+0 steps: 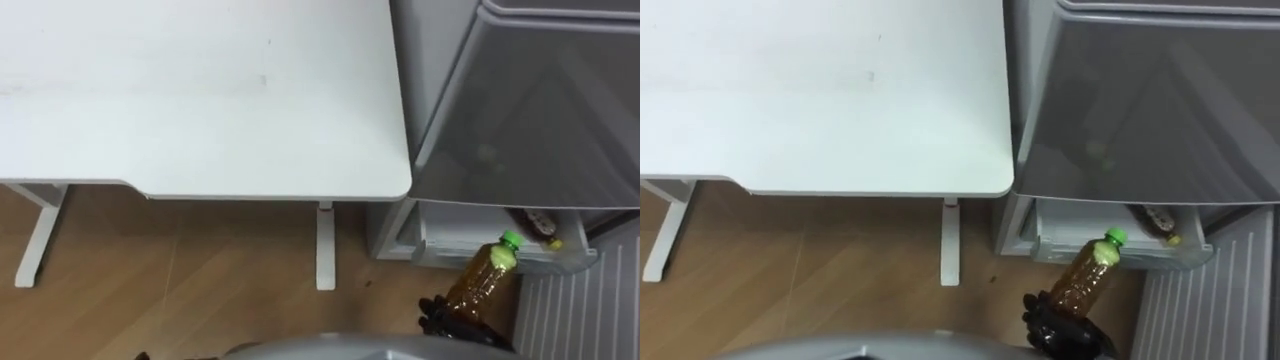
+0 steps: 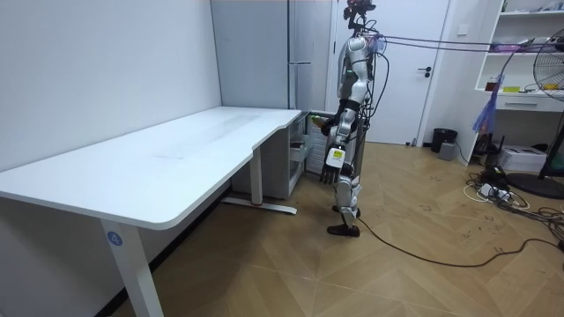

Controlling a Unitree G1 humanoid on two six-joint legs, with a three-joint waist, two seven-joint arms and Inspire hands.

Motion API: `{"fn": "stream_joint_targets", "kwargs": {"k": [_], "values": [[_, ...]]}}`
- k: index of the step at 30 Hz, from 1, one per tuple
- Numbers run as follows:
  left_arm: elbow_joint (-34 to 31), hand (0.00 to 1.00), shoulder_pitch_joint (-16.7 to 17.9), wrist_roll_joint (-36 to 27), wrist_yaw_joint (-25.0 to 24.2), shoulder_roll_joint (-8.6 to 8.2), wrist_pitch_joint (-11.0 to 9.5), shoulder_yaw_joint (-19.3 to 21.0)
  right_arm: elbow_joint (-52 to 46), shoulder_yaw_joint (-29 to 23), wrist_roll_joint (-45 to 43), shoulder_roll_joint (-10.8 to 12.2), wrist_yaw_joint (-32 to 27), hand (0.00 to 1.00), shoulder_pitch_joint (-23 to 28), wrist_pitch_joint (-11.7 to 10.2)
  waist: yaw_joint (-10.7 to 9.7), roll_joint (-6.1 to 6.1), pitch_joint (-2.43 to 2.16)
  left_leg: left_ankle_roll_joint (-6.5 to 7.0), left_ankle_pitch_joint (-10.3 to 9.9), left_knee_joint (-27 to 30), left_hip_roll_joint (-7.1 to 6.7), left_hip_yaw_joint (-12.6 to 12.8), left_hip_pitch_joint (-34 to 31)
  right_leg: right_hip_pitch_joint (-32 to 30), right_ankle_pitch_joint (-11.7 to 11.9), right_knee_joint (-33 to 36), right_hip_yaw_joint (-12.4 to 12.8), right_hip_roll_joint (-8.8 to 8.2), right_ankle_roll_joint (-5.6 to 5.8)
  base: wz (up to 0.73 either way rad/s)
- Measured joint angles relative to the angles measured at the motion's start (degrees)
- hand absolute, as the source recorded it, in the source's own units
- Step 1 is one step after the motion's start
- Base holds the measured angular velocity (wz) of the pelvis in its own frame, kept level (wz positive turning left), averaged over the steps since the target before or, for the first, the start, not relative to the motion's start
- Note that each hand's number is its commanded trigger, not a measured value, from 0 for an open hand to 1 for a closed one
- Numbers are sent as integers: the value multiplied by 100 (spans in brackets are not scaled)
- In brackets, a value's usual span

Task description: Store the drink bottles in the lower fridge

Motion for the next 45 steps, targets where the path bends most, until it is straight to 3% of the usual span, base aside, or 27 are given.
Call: {"fn": "stream_joint_targets", "kwargs": {"k": [6, 13, 21, 27, 34, 40, 45], "values": [[5, 0, -71, 261, -108, -63, -2, -5, 661, -224, 630, 20, -234, 100, -88, 20, -126, -24, -9, -1, 0, -25, 21, 45, 8, -54, 0, 79, 34, 10, 0, -3], [7, 0, -44, 263, -96, -107, -8, 1, 1319, -236, 821, 90, -688, 100, 63, 146, -122, -49, 6, -4, -31, -18, 44, 120, 4, -87, 4, 109, 150, 37, -6, -8], [598, 0, -113, 259, -72, -207, -86, -121, 1897, -227, 2078, 207, -1032, 100, 42, 285, -134, 161, 20, -10, -50, 12, 67, 97, 2, -89, 20, 114, 154, 63, -31, -1], [688, 0, 44, 267, -112, -222, -66, -110, 1851, -245, 2477, 219, -1260, 100, 43, 333, -80, 192, 20, -12, -49, 18, 70, 78, 20, -68, 20, 113, 151, 68, -31, 0], [684, 0, 146, 291, -262, -206, -69, -97, 1515, -624, 2679, 223, -1522, 100, -495, 377, -97, 178, 42, -8, -91, 134, 60, 71, -4, -54, 11, 64, 117, 49, -25, 0], [650, 0, 227, 490, -207, -211, -64, -106, 1057, -622, 3354, 229, -1600, 100, -748, 291, -108, 148, 35, -7, -90, 185, 38, 77, 0, 43, 3, -19, 21, 24, 3, 11], [627, 0, 233, 666, -199, -239, -73, -102, 701, -814, 3768, 290, -1611, 100, -833, 147, -111, 152, 64, -7, -90, 218, 41, 75, -29, 38, -3, -22, -59, 21, 10, 7]]}}
